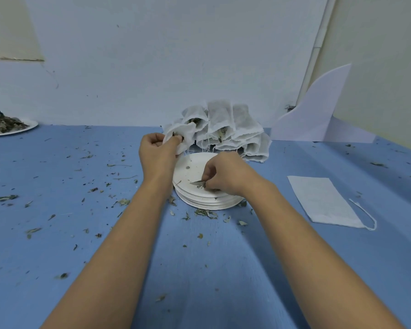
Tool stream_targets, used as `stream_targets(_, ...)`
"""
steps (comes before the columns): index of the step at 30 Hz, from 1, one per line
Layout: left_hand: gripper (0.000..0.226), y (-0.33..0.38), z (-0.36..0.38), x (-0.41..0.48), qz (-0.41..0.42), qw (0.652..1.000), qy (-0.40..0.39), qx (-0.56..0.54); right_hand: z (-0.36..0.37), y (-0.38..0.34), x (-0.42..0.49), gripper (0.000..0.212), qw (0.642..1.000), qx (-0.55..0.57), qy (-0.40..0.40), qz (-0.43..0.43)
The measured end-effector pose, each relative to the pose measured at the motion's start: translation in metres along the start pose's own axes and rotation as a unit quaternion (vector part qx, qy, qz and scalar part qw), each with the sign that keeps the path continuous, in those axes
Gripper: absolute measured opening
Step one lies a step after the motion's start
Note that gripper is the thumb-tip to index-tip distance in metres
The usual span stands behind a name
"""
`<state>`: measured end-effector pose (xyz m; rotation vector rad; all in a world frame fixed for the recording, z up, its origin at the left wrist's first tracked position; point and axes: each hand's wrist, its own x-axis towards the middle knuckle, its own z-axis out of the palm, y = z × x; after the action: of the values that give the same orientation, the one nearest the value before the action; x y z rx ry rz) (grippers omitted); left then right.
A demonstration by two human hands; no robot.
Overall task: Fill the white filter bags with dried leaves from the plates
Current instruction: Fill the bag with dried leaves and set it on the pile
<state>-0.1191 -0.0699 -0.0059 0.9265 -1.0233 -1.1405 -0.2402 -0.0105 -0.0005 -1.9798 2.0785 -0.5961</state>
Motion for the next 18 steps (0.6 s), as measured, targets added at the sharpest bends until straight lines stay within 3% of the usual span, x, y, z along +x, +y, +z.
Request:
stream_targets(5,0.024,0.008,-0.001,0.003,0.001,0.998,0.011,-0.054,0.003,0.006,0.003,0.007,0.999,0.027,0.025,0.011)
stream_targets(10,0.025,0.011,-0.004,0.005,0.016,0.996,0.019,-0.09,0.002,0.013,0.007,0.01,0.963,0.194,0.175,0.061)
stream_targets(15,0.025,0.01,-0.004,0.005,0.015,0.996,0.02,-0.085,0.006,0.012,0.006,0.018,0.987,0.116,0.1,0.052)
stream_targets(18,0.023,0.011,-0.004,0.004,0.017,0.996,0.018,-0.087,-0.01,0.017,0.005,0.023,0.988,0.106,0.097,0.057)
